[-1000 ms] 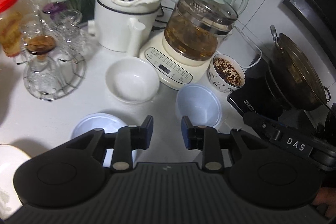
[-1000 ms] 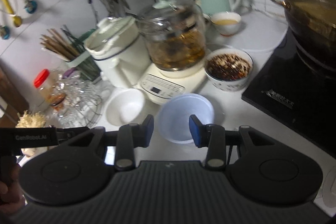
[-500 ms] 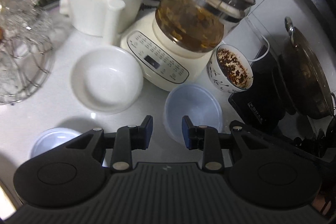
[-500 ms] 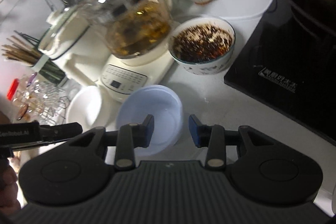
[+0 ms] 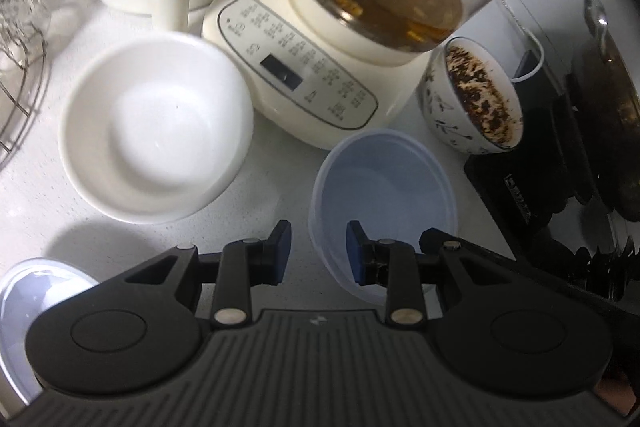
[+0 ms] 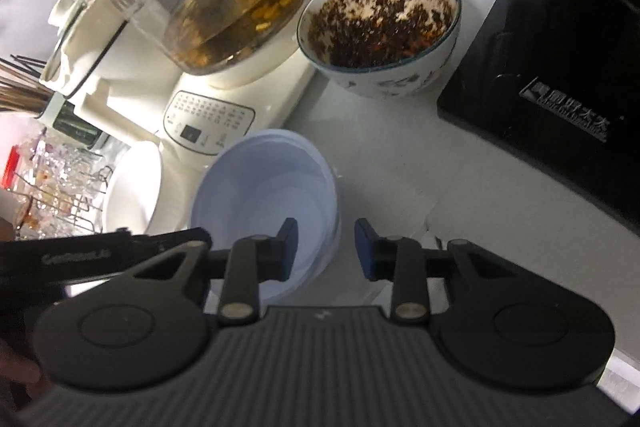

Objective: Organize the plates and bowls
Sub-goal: 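Lower the light-blue bowl into the other blue bowl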

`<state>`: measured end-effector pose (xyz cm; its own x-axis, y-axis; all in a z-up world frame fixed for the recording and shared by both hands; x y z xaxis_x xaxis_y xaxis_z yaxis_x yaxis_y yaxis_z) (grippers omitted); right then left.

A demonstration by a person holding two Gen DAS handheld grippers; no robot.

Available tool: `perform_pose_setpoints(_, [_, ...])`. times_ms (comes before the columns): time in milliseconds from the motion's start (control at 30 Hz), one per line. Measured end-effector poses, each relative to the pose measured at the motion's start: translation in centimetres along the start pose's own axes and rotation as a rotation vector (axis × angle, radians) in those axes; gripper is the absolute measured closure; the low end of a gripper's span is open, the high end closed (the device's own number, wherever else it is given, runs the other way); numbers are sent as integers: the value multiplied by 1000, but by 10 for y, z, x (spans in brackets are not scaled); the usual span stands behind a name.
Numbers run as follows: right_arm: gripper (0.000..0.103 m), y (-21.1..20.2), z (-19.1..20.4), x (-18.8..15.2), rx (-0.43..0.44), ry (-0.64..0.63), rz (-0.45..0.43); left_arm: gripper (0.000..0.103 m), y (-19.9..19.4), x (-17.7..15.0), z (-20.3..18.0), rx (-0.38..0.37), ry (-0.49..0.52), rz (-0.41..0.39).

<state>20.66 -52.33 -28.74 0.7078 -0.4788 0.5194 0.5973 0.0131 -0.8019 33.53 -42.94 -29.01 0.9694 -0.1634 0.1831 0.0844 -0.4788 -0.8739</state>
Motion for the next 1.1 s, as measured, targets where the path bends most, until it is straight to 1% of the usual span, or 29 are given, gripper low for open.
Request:
perform_pose_setpoints(100, [71, 6, -1, -2, 0, 17, 14, 71, 8, 1, 4, 6, -13, 18])
perform_pose_setpoints(133, [71, 7, -1, -3, -3, 17, 16, 75, 9, 1, 4, 5, -16, 20])
perform_pose_setpoints(167, [71, 8, -1, -4, -1, 16, 19, 77, 11, 1, 5, 4, -21, 26])
perform_pose_setpoints(233, [76, 10, 0, -5, 8, 17, 19, 83, 11, 0, 6, -12, -34, 36])
perform_pose_setpoints(367, [83, 11, 2, -4, 18, 13, 11, 86, 11, -2, 5, -14, -11, 46])
perform_pose_setpoints(533, [84, 11, 7, -5, 22, 3, 9, 87, 10, -4, 4, -2, 12, 39])
perform_pose_setpoints(767, [85, 1, 13, -2, 27, 3, -15, 87, -4, -3, 0, -13, 30, 21])
perform_pose_setpoints(1100, [85, -35, 31, 5, 39, -8, -71, 87, -51, -9, -6, -45, 34, -19])
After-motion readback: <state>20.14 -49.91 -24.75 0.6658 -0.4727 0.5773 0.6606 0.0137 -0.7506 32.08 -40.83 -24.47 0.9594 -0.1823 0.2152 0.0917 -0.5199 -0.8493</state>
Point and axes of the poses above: each gripper's, at about its wrist camera, not at the fingertips, and y roughly the way its jaws point, z to its left, x to its top, the point moved 10 cm from there along y, roughly the way its jaws point, and after that the axes turned 15 degrees about -y, right-handed, at the moved point
